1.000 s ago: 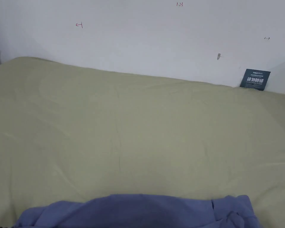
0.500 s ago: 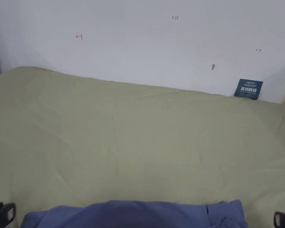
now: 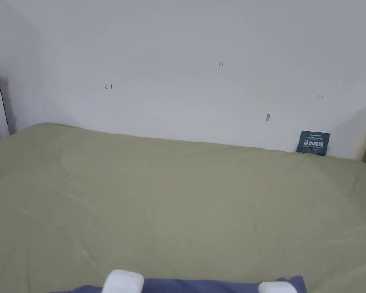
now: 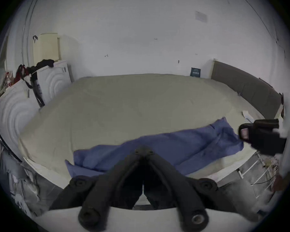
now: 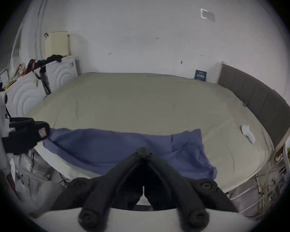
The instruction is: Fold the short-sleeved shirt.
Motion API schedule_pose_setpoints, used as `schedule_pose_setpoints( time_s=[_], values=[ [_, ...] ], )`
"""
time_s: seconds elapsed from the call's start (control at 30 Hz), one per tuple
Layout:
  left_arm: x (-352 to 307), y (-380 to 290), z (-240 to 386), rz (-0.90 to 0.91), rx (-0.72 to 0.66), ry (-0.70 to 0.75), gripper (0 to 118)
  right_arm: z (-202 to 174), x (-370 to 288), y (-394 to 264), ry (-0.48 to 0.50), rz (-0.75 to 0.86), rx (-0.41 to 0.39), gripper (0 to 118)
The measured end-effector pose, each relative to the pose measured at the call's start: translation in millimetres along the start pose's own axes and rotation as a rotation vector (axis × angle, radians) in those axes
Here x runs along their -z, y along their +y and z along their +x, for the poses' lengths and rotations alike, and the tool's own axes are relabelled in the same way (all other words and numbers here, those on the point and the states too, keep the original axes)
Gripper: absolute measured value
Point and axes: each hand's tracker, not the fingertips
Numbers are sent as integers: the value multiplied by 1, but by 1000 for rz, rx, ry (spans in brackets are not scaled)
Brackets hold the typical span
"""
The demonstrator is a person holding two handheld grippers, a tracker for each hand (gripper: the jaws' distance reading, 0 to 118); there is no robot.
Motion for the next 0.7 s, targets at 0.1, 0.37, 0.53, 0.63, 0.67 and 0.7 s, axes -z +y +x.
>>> schedule_pose_setpoints(
  time_s=[0.1, 0.37, 0.53, 0.63, 0.67, 0.7],
  values=[
    [5, -9, 17, -44, 41, 18, 0, -13, 11, -11, -29, -45, -17, 1],
    [15, -7, 22, -59, 22, 11, 0, -17, 5, -5, -18, -46, -15, 1],
    [21, 7, -33, -91, -89, -191, 0, 4, -1, 2, 5, -11, 12, 1],
    [29, 12, -104, -85, -215, -330, 4, 21, -5, 10, 10, 14, 41, 1],
    [31, 13, -129, -113, -272, -348, 18, 26, -6, 13, 18, 17, 49, 1],
    [33, 14, -156, -117, -338, -364, 62, 31, -7, 17, 35, 15, 55, 1]
  ],
)
